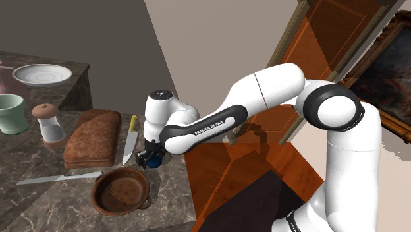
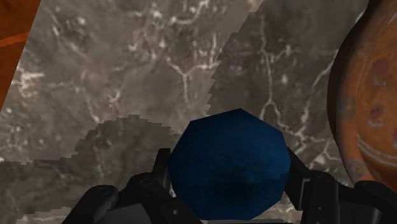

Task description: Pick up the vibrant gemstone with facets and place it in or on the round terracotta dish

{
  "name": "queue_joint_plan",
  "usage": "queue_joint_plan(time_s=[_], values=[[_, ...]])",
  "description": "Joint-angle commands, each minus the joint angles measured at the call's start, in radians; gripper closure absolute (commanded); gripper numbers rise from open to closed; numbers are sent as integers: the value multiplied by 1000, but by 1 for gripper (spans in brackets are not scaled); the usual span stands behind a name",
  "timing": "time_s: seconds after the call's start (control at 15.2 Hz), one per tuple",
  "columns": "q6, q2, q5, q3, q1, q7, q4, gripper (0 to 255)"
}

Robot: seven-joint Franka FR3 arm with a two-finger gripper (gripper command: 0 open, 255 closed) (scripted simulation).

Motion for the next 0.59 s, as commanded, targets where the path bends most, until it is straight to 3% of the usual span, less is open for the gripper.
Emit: queue_joint_plan(time_s=[0.0, 0.53], values=[[-19, -18, 9, 7, -4, -5, 1, 255], [-96, -84, 46, 31, -21, -27, 17, 255]])
